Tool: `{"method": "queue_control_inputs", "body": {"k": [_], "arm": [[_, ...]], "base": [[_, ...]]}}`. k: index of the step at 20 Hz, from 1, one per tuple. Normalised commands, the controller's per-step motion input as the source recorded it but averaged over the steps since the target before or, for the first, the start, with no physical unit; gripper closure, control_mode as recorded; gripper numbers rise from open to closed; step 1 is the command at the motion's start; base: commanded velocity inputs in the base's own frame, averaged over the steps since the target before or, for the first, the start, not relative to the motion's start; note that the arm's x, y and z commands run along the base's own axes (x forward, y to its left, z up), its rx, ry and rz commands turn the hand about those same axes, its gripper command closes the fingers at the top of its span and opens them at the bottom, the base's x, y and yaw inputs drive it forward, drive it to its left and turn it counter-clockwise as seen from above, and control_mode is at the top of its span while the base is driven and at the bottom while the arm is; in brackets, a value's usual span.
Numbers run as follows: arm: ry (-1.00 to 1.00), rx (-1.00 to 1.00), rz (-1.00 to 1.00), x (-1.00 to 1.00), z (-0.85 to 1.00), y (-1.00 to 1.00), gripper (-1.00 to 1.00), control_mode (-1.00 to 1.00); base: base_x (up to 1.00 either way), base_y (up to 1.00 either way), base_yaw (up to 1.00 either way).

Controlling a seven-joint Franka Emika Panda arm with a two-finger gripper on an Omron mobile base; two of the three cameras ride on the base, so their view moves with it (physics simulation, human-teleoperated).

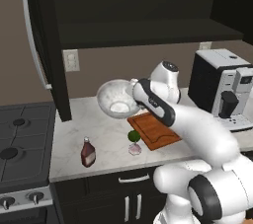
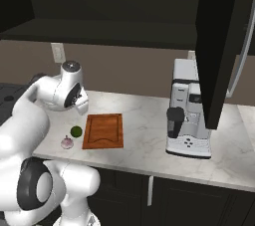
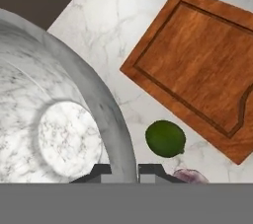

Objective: Open the cabinet. Place the bowl and condiment on the counter. Then place the lime and garlic on the cutting board.

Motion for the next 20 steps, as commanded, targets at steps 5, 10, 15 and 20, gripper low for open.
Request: {"method": "queue_control_inputs", "body": {"k": [5,10,15,20], "arm": [[0.0,0.0,0.12,0.28,-0.34,0.61,1.0,-1.0],[0.0,0.0,0.12,0.2,-0.31,0.39,1.0,-1.0],[0.01,0.0,0.11,0.24,-0.38,0.09,1.0,-1.0],[0.03,0.0,0.03,0.08,-0.1,-0.02,1.0,-1.0]], "base": [[0.0,0.0,0.0],[0.0,0.0,0.0],[0.0,0.0,0.0],[0.0,0.0,0.0]]}}
